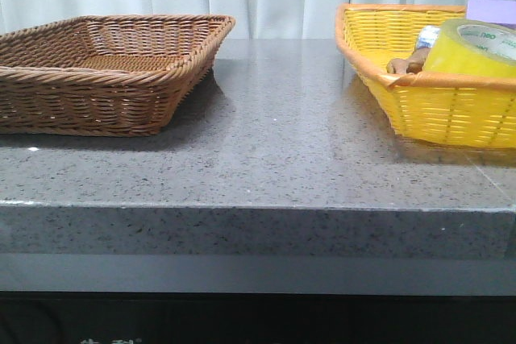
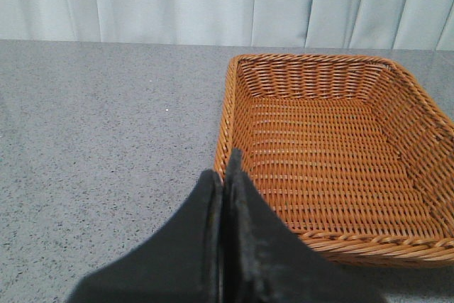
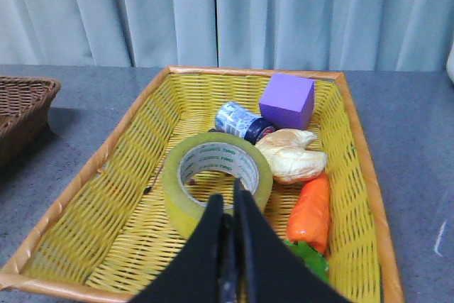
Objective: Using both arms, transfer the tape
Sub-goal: 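Move the right gripper over the yellow tape roll in the yellow basket, then insert the right gripper into the tape roll's hole and grasp it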
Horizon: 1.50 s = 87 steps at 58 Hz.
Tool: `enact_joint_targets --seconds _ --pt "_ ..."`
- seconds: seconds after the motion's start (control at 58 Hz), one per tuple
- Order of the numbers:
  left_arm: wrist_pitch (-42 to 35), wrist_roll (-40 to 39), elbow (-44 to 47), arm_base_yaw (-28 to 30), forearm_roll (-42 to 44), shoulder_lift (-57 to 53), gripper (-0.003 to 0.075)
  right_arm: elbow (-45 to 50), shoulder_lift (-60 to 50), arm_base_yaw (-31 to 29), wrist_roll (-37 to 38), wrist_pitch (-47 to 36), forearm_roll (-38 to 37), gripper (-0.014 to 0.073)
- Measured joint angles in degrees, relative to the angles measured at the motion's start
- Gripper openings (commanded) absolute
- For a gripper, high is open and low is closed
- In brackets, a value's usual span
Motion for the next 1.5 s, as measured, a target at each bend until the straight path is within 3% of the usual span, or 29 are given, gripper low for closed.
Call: enact_joint_targets --seconds 0.069,0.138,0.207,0.259,0.534,0.828,1.052,1.5 --pt "0.0 0.0 0.0 0.0 0.0 0.0 0.0231 0.0 0.0 0.0 0.0 0.0 1.1 0.0209" --pt "0.0 0.0 0.0 0.0 0.0 0.0 0.0441 0.0 0.0 0.0 0.0 -0.2 1.6 0.0434" --pt "0.0 0.0 -0.1 0.0 0.0 0.0 0.0575 0.0 0.0 0.0 0.0 -0.2 1.6 0.0602" --pt "0.0 0.0 -0.1 0.0 0.0 0.0 0.0638 0.0 0.2 0.0 0.0 -0.3 1.7 0.0669" --pt "0.0 0.0 -0.1 0.0 0.0 0.0 0.0652 -3.3 10.9 0.0 0.6 0.5 4.5 0.0589" --pt "0.0 0.0 -0.1 0.0 0.0 0.0 0.0652 -21.9 37.8 0.0 5.7 8.5 5.7 0.0589" --pt "0.0 0.0 -0.1 0.0 0.0 0.2 0.0652 -31.2 50.5 -2.3 7.2 12.6 5.7 0.0589" --pt "0.0 0.0 -0.1 0.0 -0.1 0.2 0.0652 -32.6 61.5 -5.0 7.9 11.1 5.7 0.0589"
